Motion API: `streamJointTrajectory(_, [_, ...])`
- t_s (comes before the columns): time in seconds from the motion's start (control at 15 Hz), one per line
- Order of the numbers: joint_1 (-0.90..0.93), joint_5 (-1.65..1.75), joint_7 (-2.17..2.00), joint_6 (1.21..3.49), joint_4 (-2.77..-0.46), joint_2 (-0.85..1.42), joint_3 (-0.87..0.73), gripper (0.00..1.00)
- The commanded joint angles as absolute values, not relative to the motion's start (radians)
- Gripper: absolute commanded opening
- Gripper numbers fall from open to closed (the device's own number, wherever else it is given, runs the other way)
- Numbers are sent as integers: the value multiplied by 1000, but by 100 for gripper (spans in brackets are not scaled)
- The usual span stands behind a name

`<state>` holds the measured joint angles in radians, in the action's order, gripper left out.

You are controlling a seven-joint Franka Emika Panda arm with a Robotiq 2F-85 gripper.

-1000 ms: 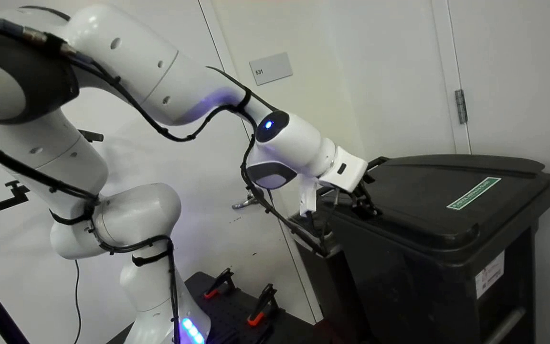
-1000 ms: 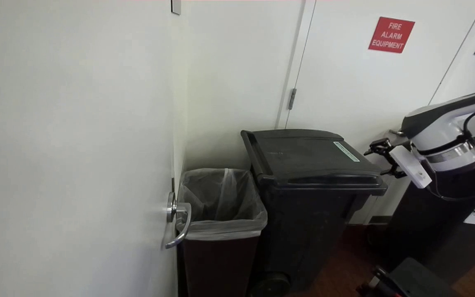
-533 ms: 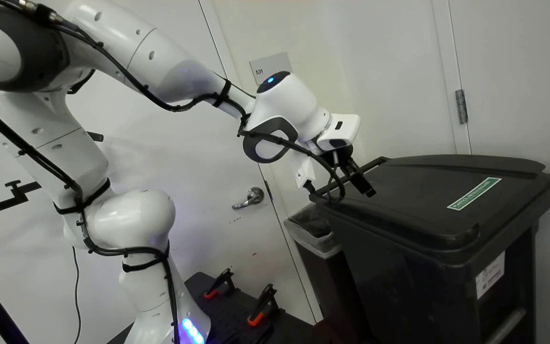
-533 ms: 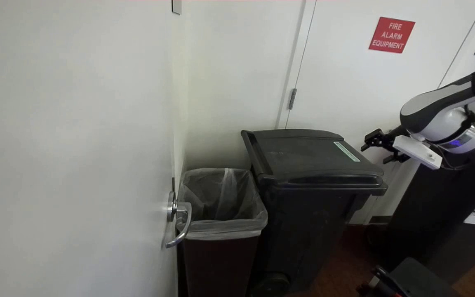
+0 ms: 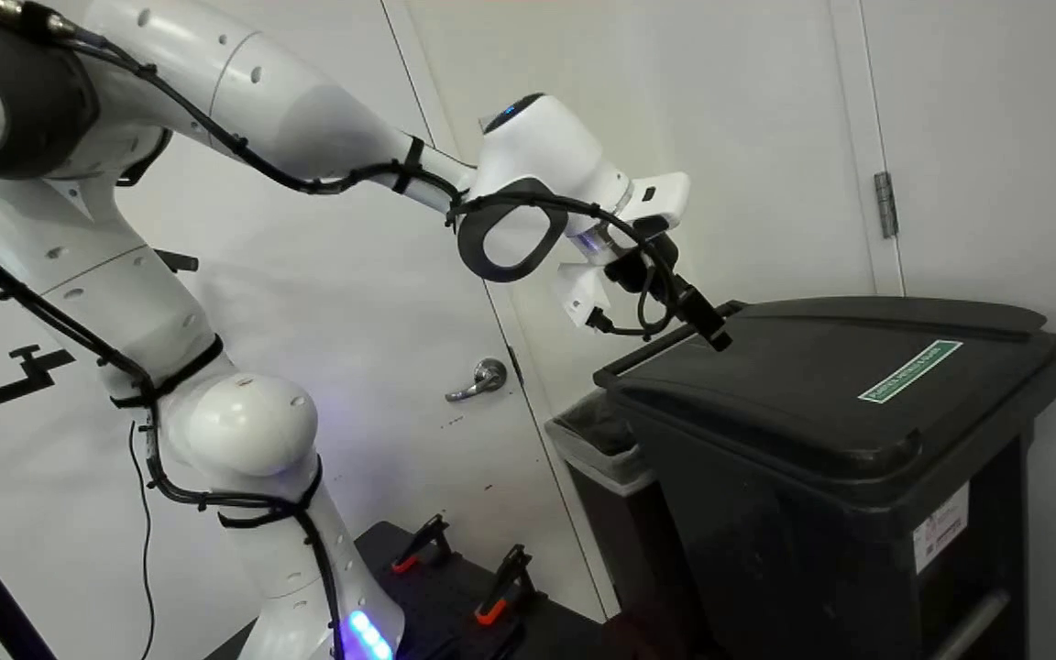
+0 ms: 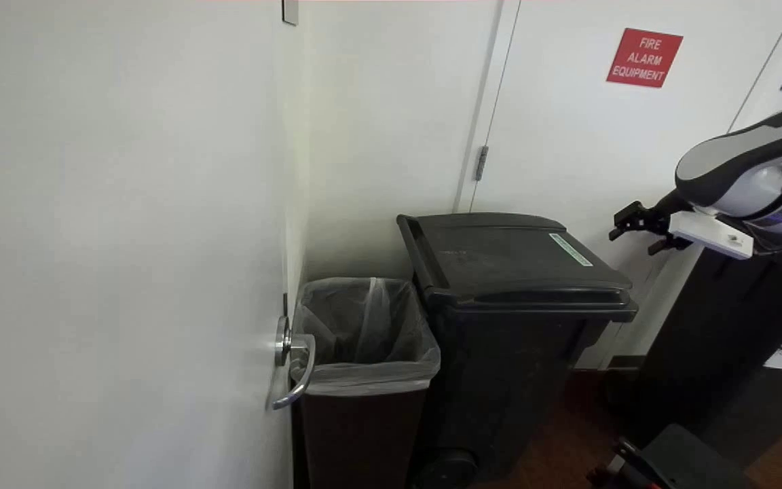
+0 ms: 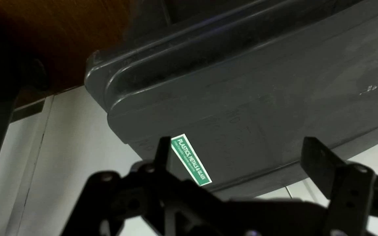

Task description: Close the bin

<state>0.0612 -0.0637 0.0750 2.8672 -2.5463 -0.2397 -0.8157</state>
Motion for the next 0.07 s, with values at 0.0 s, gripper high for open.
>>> streamJointTrajectory(0.0, [64,-64,75,2867,-2548,-239,-819,100])
